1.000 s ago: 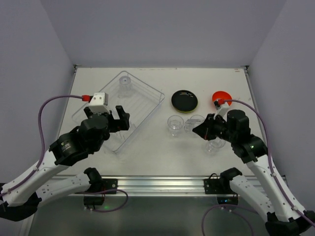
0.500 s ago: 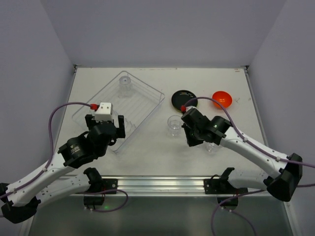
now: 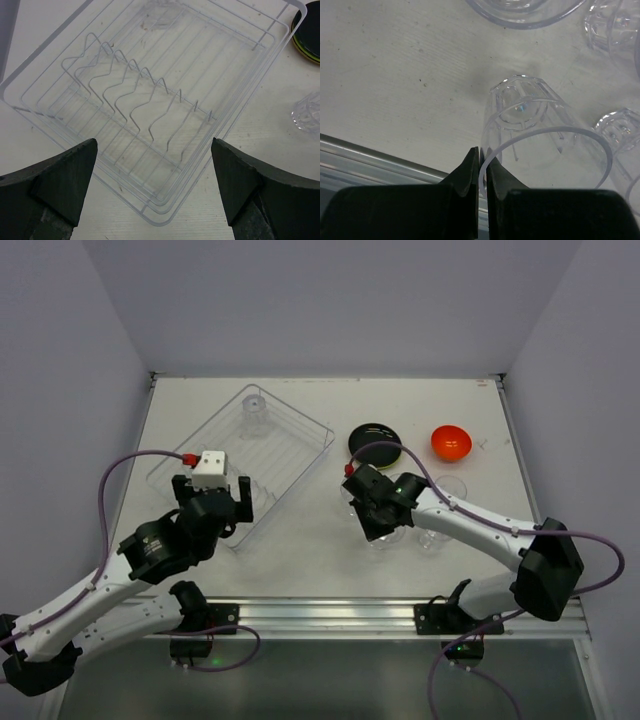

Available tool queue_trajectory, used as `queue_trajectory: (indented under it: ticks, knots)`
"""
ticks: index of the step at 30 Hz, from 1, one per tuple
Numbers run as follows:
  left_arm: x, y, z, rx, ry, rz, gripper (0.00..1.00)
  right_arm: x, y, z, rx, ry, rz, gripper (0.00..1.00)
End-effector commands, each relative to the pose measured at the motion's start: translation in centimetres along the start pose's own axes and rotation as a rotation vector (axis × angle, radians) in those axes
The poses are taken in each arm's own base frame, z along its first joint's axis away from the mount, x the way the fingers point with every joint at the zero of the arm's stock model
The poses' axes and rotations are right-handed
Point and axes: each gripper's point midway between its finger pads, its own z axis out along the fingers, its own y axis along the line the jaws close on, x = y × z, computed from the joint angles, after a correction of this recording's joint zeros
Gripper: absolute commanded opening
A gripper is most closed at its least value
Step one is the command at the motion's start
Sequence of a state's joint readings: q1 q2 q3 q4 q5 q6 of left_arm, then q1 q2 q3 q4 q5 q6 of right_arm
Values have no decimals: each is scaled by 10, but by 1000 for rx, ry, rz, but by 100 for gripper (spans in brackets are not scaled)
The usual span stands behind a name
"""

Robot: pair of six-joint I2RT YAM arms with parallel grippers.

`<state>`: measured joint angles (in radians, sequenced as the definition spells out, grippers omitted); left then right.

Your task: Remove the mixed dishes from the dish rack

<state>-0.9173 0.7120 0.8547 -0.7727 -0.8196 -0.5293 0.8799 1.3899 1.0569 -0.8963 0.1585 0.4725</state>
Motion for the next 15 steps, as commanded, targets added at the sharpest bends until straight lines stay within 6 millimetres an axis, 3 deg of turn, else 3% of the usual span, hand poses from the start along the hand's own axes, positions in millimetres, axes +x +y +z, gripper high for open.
queue_trajectory:
  ticks: [1, 5, 11, 15]
  knots:
    - [-7, 7, 1, -38, -36, -17, 100, -5, 11, 13, -38, -1, -24, 0]
    - [-9, 8, 0, -39, -42, -27, 100, 1, 10, 28, -5, 51, -33, 0]
    - [-8, 7, 0, -38, -40, -25, 100, 7, 4, 33, 26, 78, -27, 1]
    - [-7, 6, 2, -40, -33, -16, 100, 7, -1, 34, 51, 75, -14, 10]
